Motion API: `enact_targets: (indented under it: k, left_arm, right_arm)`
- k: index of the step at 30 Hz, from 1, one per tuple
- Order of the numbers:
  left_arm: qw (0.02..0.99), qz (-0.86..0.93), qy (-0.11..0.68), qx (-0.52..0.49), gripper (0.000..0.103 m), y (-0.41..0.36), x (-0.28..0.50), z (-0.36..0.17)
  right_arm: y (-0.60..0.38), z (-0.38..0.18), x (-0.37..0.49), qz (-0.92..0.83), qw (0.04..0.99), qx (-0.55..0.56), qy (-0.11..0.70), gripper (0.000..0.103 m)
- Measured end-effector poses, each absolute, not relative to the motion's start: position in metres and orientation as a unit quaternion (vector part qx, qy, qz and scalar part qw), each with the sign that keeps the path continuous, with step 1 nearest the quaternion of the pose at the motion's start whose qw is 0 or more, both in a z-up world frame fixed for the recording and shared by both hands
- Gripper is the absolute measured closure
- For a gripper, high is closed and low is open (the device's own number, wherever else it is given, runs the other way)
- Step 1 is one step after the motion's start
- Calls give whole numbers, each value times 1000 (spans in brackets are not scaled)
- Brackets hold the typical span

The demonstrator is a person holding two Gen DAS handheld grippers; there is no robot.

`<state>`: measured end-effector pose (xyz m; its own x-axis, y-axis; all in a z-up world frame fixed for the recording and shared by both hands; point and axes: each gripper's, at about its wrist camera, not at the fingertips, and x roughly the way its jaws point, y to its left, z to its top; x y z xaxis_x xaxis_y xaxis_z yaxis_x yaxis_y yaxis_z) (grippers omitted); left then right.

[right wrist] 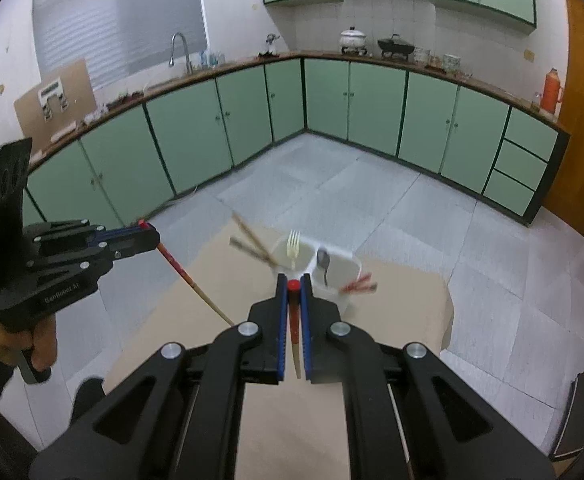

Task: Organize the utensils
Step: 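Lower the left gripper's chopstick into the holder and open while the right gripper releases its chopstick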

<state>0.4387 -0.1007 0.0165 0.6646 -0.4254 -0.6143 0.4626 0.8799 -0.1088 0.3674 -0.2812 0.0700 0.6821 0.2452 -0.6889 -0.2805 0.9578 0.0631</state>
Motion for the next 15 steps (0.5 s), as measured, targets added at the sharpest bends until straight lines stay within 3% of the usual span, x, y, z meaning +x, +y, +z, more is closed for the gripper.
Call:
enact_targets:
  k: [8,15]
  left_arm:
    - [929,-222,295,28,98,-118,488,54]
    - [937,-205,281,18,98,-136,542,49]
  right_arm:
    - [-282,112,421,132,933,-8,336,98]
    - [-285,94,480,108,935,-9,337,98]
